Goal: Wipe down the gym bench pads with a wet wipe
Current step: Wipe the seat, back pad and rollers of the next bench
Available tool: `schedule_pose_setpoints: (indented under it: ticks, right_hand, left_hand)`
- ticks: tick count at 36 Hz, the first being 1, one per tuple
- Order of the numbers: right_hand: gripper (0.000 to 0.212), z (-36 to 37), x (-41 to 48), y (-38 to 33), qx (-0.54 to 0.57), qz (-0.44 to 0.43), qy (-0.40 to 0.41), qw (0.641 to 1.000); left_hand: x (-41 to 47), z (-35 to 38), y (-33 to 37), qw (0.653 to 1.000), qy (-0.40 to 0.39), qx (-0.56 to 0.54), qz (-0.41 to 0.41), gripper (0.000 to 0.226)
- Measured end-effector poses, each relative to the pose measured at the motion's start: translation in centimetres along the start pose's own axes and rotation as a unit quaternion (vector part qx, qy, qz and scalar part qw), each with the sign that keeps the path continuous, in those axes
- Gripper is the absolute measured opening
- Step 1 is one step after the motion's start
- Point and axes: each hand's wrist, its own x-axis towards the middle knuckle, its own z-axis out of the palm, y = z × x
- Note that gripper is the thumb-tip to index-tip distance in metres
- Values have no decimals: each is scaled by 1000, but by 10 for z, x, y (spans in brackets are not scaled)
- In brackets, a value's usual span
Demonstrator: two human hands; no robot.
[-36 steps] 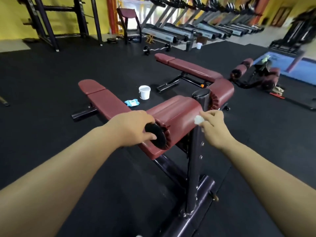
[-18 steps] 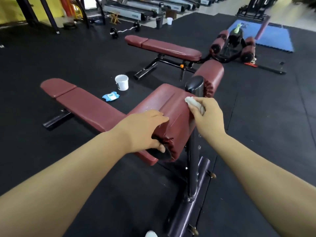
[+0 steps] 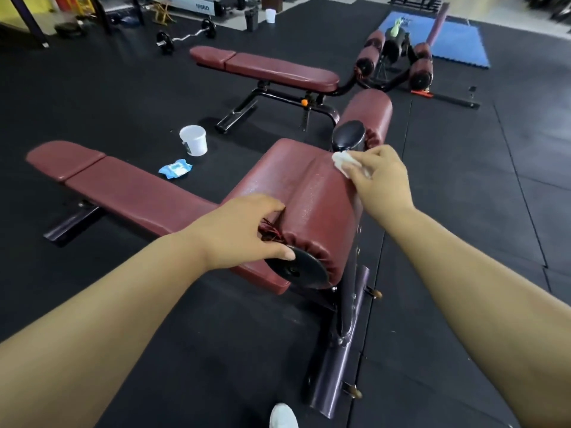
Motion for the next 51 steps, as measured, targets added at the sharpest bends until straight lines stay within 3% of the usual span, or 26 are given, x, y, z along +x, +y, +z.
schedule_pose_setpoints:
  ticks: [3, 6, 10, 12, 14, 16, 19, 21, 25, 28, 31, 34, 37, 42, 45, 48, 51]
  right_hand:
    - [28, 1, 1, -1, 6, 31, -7, 999]
    - [26, -1, -25, -13, 19, -2, -9, 1000]
    - [21, -15, -73, -30, 82, -142, -56, 985]
    - [25, -16, -81, -28, 68, -235, -86, 966]
    - [27, -14, -71, -22, 42, -269, -88, 958]
    - [28, -9, -52, -17, 21, -232, -62, 970]
    - [26, -5, -16, -6, 10, -100, -24, 995]
    - [26, -3, 2, 7, -9, -15, -22, 1000]
    - [29, -2, -1, 7, -10, 26, -15, 999]
    - [24, -8, -39, -14, 3, -94, -23, 995]
    - [21, -16, -80, -22, 35, -240, -56, 969]
    - [26, -16, -82, -16, 36, -306, -98, 946]
    - [23, -8, -49, -6, 5, -244, -68, 967]
    - [29, -1, 10, 25, -24, -7, -8, 1000]
    - [31, 0, 7, 26, -26, 33, 0, 999]
    - [26, -5, -33, 1, 33, -49, -7, 998]
    - [11, -10, -79, -14, 66, -250, -52, 965]
  left_hand:
    - [1, 0, 14, 999, 28, 19, 41, 93]
    - [6, 2, 17, 996, 30, 41, 71, 90]
    - [10, 0, 2, 999, 19, 6, 44, 89]
    - [11, 0, -8, 998, -6, -53, 13, 89]
    - [10, 1, -15, 995, -27, -95, -3, 88]
    - [10, 0, -17, 995, -33, -98, -9, 84]
    - [8, -3, -5, 1000, -10, -20, 17, 76]
    - [5, -4, 7, 999, 14, 17, 44, 85]
    - [3, 5, 25, 994, 69, 43, 77, 92]
    - [5, 11, 18, 993, 93, 32, 66, 90]
    - [5, 11, 1, 994, 49, -92, 17, 90]
    - [5, 11, -13, 983, 11, -183, -25, 91]
    - [5, 10, -10, 988, 10, -152, -19, 80]
    - [5, 8, 16, 996, 60, -4, 59, 89]
    - [7, 13, 20, 994, 82, 17, 64, 92]
    - [8, 14, 2, 995, 65, -66, 22, 90]
    - [6, 16, -16, 979, 5, -200, -31, 98]
